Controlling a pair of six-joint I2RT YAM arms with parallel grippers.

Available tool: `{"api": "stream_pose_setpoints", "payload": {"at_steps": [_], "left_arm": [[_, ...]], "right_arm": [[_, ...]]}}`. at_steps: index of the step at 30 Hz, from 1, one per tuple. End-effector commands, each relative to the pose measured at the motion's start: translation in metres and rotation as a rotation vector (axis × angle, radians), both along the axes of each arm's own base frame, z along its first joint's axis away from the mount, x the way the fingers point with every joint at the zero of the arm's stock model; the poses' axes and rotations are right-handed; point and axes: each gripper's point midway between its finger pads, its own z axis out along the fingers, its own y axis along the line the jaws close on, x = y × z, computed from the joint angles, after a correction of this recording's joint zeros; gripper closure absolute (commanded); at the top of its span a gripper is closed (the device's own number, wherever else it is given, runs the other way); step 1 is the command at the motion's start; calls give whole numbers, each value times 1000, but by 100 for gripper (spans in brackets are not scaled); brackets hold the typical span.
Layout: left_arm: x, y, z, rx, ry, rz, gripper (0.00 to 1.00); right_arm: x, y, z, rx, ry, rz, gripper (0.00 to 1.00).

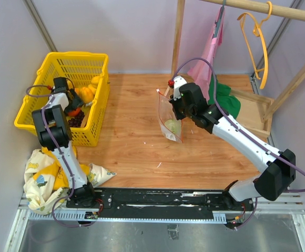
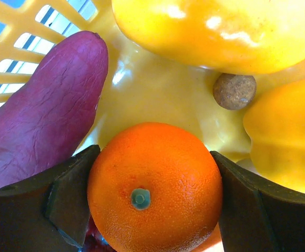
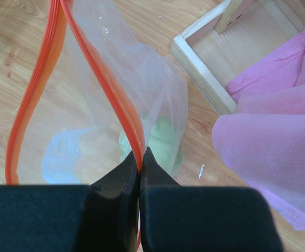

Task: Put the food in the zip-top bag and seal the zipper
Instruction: Pick up the fake fruit from the bin.

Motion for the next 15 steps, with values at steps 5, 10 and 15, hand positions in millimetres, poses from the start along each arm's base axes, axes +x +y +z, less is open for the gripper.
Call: {"api": "stream_pose_setpoints", "payload": {"at_steps": [5,10,15], "left_arm": [[5,-2,59,51,-118,-26,52],[7,-15,85,79,-152,-63,54],[8,-32,123,114,-207,-112,55]], "right_arm": [[-3,-3,3,10,-7,-1,99],[-3,-4,6,12,-14,-3,99],[-4,-3,10,23,-21,2,99]]}}
